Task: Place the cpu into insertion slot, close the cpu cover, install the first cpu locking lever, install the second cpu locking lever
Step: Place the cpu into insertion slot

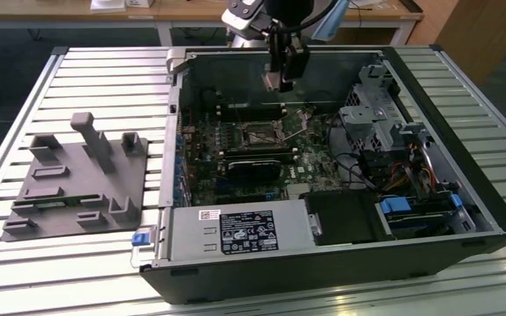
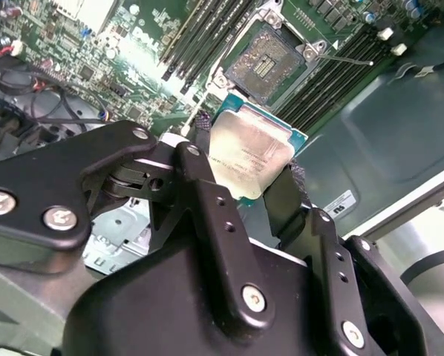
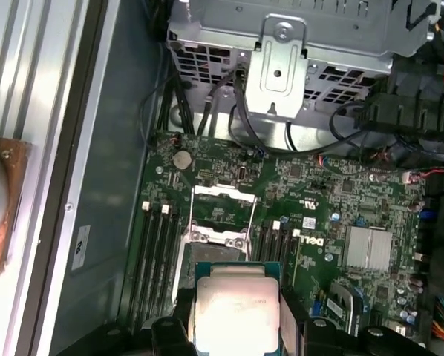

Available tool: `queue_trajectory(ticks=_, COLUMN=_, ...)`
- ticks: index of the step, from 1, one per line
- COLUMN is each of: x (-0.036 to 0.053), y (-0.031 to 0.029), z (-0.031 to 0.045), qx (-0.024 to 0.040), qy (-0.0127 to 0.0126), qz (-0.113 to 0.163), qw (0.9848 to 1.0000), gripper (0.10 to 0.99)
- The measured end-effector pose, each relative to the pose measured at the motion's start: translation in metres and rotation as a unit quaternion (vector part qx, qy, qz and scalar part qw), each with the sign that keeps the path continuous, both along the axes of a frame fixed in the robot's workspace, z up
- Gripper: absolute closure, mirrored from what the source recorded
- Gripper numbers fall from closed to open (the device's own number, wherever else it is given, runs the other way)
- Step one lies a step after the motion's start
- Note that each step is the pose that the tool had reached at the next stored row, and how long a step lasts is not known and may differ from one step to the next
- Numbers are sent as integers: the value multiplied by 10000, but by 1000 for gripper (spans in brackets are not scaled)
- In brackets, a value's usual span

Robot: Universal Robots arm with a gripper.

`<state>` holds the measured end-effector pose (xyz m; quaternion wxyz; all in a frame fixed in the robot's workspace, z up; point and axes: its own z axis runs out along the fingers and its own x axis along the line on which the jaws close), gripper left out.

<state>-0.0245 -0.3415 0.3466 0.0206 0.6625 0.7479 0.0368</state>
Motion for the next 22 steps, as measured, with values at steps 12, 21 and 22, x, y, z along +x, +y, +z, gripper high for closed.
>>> queue_trajectory(ticks=12, x=-20, y=9, z=-162, qx=-9, qy=1, qz=-344, qw=9994, gripper=549)
queue_trajectory(ticks=21, x=-22, y=8, z=-270, qx=-69, qy=-2, qz=-345, qw=9994, gripper=549)
queue_trajectory(ticks=22, x=-22, y=8, z=-282, qx=-81, qy=-2, qz=-345, qw=9994, gripper=549)
